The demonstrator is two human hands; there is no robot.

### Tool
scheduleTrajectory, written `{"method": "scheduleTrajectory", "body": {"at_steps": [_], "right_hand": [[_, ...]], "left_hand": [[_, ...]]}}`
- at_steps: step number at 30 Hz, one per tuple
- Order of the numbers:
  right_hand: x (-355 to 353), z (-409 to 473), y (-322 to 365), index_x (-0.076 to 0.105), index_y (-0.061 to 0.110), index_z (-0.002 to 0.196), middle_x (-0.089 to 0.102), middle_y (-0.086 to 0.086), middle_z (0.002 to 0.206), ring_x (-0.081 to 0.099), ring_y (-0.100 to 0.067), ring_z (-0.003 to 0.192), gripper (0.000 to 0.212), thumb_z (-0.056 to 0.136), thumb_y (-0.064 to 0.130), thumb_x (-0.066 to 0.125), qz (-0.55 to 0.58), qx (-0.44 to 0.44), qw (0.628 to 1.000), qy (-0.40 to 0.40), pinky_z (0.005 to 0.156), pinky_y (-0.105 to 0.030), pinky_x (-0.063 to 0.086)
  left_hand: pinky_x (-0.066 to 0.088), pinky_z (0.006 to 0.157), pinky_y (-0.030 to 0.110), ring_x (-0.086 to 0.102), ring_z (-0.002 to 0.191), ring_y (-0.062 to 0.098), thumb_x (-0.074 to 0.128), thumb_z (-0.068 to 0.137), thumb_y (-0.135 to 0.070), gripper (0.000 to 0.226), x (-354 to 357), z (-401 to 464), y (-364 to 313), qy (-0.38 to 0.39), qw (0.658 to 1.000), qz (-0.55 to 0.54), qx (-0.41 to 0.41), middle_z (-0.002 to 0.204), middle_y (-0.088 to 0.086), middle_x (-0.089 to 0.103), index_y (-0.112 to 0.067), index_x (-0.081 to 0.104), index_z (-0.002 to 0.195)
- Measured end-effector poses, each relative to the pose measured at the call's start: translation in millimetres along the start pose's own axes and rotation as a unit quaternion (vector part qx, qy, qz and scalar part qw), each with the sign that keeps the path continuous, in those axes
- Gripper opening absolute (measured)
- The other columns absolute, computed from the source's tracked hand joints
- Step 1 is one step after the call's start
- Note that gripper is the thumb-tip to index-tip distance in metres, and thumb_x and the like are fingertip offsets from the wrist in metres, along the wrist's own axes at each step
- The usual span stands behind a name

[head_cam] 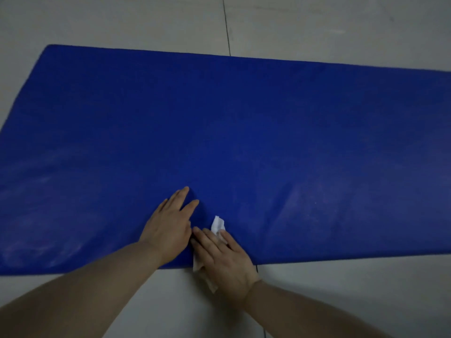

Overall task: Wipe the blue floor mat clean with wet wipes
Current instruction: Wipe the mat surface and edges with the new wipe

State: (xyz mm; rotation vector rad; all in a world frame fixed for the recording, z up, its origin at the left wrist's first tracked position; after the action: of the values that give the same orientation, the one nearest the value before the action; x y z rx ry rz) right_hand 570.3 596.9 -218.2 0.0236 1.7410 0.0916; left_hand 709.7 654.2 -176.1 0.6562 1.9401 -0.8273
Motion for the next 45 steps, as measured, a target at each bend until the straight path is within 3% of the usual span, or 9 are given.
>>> {"method": "scheduleTrajectory", "body": {"at_steps": [7, 13, 16, 19, 24, 31, 36, 40, 45], "right_hand": [[3, -24, -34, 0.043, 0.018, 0.142, 0.039, -0.005, 0.150, 0.041, -0.019, 0.135, 0.067, 0.082, 0.042, 0.061, -0.065, -0.082, 0.995, -0.005, 0.114, -0.034, 0.023], [4, -60, -68, 0.048, 0.016, 0.138, 0.045, -0.005, 0.145, 0.046, -0.019, 0.131, 0.053, 0.090, 0.025, 0.026, -0.063, -0.121, 0.991, 0.001, 0.112, -0.033, 0.027], [-1, -86, -99, 0.050, 0.014, 0.137, 0.045, -0.007, 0.145, 0.047, -0.020, 0.131, 0.049, 0.090, 0.027, 0.043, -0.065, -0.138, 0.988, 0.000, 0.111, -0.033, 0.027], [-6, -110, -129, 0.051, 0.012, 0.136, 0.044, -0.011, 0.145, 0.046, -0.022, 0.132, 0.067, 0.077, 0.035, 0.073, -0.066, -0.137, 0.987, 0.045, 0.110, -0.034, 0.026], [-11, -127, -151, 0.051, 0.012, 0.136, 0.044, -0.011, 0.145, 0.046, -0.023, 0.132, 0.075, 0.071, 0.039, 0.078, -0.060, -0.115, 0.989, 0.075, 0.108, -0.036, 0.025], [-3, -122, -155, -0.005, 0.010, 0.146, -0.012, -0.009, 0.154, -0.021, -0.024, 0.140, 0.075, 0.096, 0.034, 0.046, -0.098, -0.156, 0.973, 0.139, 0.110, -0.040, -0.014], [2, -121, -151, 0.050, 0.017, 0.137, 0.046, -0.003, 0.145, 0.045, -0.021, 0.131, 0.054, 0.089, 0.028, 0.026, -0.015, -0.151, 0.976, 0.158, 0.110, -0.034, 0.032], [6, -115, -151, 0.059, 0.021, 0.130, 0.052, -0.003, 0.140, 0.050, -0.022, 0.126, 0.058, 0.087, 0.026, 0.020, -0.022, -0.166, 0.971, 0.169, 0.103, -0.032, 0.041], [4, -114, -150, 0.042, 0.017, 0.143, 0.037, -0.008, 0.151, 0.039, -0.028, 0.136, 0.061, 0.092, 0.028, 0.009, -0.082, -0.187, 0.960, 0.192, 0.110, -0.038, 0.032]], "left_hand": [[0.006, 0.117, 0.026, -0.001, 0.148, 0.014, 0.037, 0.102, -0.022, 0.052, -7, 9, -35, -0.026, 0.999, -0.016, -0.012, 0.161, 0.000, -0.006, -0.023, 0.022, 0.152], [0.011, 0.117, 0.027, 0.003, 0.147, 0.015, 0.038, 0.101, -0.022, 0.051, -4, 30, -88, -0.037, 0.998, -0.049, -0.006, 0.161, 0.000, -0.002, -0.022, 0.026, 0.150], [0.012, 0.117, 0.027, 0.002, 0.147, 0.014, 0.036, 0.102, -0.023, 0.051, 1, 35, -113, -0.032, 0.998, -0.056, 0.006, 0.161, -0.001, -0.004, -0.023, 0.023, 0.151], [0.010, 0.117, 0.027, 0.001, 0.147, 0.014, 0.035, 0.102, -0.024, 0.051, 8, 41, -131, -0.018, 0.998, -0.058, 0.020, 0.161, -0.002, -0.005, -0.023, 0.021, 0.151], [0.002, 0.117, 0.029, -0.007, 0.147, 0.015, 0.031, 0.104, -0.031, 0.054, 22, 52, -152, 0.004, 0.999, -0.045, 0.027, 0.160, 0.001, -0.014, -0.025, 0.010, 0.153], [-0.010, 0.118, 0.035, -0.032, 0.134, 0.012, 0.028, 0.103, -0.041, 0.063, 41, 55, -159, 0.063, 0.998, 0.024, 0.010, 0.144, 0.001, -0.042, -0.029, -0.008, 0.152], [-0.010, 0.118, 0.033, -0.032, 0.133, 0.009, 0.033, 0.102, -0.039, 0.062, 38, 58, -162, 0.085, 0.996, 0.011, -0.016, 0.144, -0.004, -0.040, -0.031, -0.002, 0.152], [-0.015, 0.113, 0.028, -0.034, 0.134, 0.010, 0.033, 0.102, -0.039, 0.062, 33, 59, -162, 0.115, 0.993, 0.007, -0.025, 0.145, -0.005, -0.041, -0.032, -0.003, 0.152], [-0.008, 0.117, 0.030, -0.030, 0.138, 0.010, 0.032, 0.103, -0.037, 0.060, 23, 63, -167, 0.170, 0.984, 0.029, -0.047, 0.145, -0.005, -0.041, -0.034, -0.004, 0.152]]}}
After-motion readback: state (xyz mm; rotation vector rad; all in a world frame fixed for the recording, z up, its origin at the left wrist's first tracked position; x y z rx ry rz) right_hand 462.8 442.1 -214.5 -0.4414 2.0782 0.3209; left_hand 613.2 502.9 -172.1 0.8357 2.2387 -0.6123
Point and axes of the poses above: each hand's wrist, its own z-axis towards the middle knuckle, its own x-axis out of the palm, y = z × x, the point moved 4 cm from there along z, towards the middle knuckle
